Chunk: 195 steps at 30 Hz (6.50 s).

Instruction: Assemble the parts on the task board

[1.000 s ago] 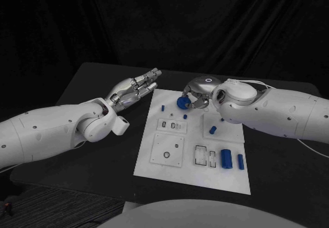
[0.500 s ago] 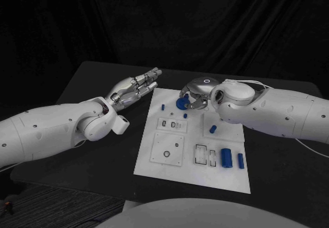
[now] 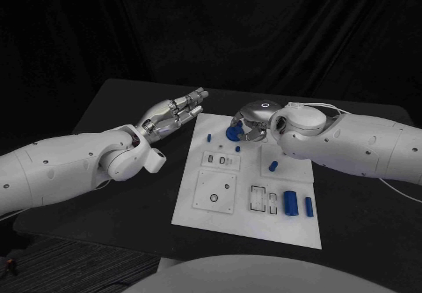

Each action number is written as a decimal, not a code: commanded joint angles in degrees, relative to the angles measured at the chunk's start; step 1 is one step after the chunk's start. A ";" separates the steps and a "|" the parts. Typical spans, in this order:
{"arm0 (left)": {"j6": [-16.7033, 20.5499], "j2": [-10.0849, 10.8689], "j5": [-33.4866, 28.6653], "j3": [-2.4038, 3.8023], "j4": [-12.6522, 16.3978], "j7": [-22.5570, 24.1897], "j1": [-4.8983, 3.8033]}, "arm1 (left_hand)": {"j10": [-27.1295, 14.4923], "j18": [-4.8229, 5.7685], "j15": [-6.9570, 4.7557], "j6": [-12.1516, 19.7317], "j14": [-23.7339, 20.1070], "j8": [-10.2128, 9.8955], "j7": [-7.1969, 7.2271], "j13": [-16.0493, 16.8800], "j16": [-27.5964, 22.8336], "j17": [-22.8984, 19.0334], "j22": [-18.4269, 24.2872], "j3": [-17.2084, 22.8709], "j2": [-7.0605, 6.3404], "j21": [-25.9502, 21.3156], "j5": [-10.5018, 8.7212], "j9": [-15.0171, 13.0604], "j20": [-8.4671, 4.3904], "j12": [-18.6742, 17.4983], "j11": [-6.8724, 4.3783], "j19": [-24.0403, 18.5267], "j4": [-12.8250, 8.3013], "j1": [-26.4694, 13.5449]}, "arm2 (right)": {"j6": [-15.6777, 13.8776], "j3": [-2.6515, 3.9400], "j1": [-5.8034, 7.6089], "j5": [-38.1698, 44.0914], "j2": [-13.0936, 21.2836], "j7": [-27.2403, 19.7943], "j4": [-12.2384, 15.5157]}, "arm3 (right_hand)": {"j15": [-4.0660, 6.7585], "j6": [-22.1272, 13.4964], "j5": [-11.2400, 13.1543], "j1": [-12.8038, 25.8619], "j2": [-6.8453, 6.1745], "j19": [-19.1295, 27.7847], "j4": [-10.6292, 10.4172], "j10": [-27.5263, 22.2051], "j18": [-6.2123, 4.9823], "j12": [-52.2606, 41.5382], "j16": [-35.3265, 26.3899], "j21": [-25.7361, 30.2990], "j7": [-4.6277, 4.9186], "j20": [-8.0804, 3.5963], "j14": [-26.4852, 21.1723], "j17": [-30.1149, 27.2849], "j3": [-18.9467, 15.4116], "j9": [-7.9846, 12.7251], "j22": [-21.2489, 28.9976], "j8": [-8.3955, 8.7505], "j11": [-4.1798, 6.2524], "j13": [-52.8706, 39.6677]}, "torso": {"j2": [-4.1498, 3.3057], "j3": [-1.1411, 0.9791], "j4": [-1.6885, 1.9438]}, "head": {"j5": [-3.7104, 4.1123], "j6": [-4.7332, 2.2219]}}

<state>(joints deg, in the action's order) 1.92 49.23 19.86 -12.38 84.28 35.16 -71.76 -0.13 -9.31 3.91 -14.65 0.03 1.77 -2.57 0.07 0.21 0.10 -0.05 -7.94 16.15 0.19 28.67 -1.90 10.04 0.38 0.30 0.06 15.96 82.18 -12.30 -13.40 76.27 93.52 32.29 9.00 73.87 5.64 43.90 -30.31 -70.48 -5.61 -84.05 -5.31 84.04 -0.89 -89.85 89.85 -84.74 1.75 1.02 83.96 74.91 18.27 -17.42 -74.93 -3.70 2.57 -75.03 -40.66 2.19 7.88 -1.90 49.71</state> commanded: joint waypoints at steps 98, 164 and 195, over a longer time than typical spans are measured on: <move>-1.13 1.21 0.00 0.04 0.19 -0.13 0.70 | 0.13 -1.00 0.05 -2.64 -0.03 0.72 -1.03 -0.07 -0.21 -0.10 0.05 1.02 -0.04 -0.19 0.22 -0.34 0.81 -0.38 1.50 -0.06 -0.08 0.13 | -6.50 -0.90 -0.17 0.36 28.86 2.34 12.03 | -0.04 6.07 23.96 -0.37 0.57 -3.85 -5.11 5.96 -0.26 -0.15 -1.72 -0.63 1.01 -0.18 5.59 12.83 -8.90 7.18 -13.54 -1.11 -0.25 -14.97 | 0.06 0.14 -0.07 | 2.10 -1.49; -2.47 1.30 0.00 0.04 0.16 -1.24 0.83 | 0.13 -1.01 0.27 -2.93 -0.03 0.73 -1.15 -0.07 -0.21 -0.10 0.05 1.27 -0.02 -0.19 0.21 -0.35 0.96 -0.38 1.65 -0.06 -0.09 0.10 | -5.21 -0.87 -1.79 0.36 25.73 2.63 10.23 | -0.46 9.14 15.93 -5.42 0.18 -3.57 -6.81 5.96 -0.39 -0.15 -1.64 -0.11 1.56 0.24 5.53 12.71 -10.16 3.12 -13.37 -2.19 -0.75 -14.97 | 0.06 0.14 -0.17 | 2.43 -0.31; -3.11 1.60 0.00 0.04 0.42 -1.87 0.92 | 0.13 -1.02 0.38 -3.14 -0.03 0.77 -1.35 -0.07 -0.21 -0.10 0.05 1.44 -0.01 -0.19 0.27 -0.37 1.17 -0.38 1.88 -0.06 -0.15 0.14 | -12.98 -0.79 -2.38 0.36 25.34 4.05 11.47 | -0.31 17.25 4.59 -7.95 2.66 -3.55 -1.47 5.96 -0.41 -0.15 -1.89 -0.03 1.49 0.05 5.43 12.28 -6.79 -2.44 -13.35 -5.95 -0.64 -14.97 | 0.14 0.15 -0.16 | 1.99 0.22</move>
<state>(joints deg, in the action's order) -0.46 50.84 19.89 -12.39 84.53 32.81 -70.92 -0.02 -9.31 3.90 -17.42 0.02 2.27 -4.10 0.05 0.21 0.07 -0.08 -6.84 16.15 0.19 28.67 -2.20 10.85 0.38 1.64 0.06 15.81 82.18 -21.25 -14.26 74.04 93.52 57.48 11.71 84.94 5.58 59.50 -25.70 -77.94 -3.39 -84.05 -7.08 83.93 -0.91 -89.85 88.11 -84.97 4.40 0.83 84.00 74.91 11.52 -17.56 -74.92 -8.71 2.25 -75.02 -40.57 2.32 7.69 0.06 49.92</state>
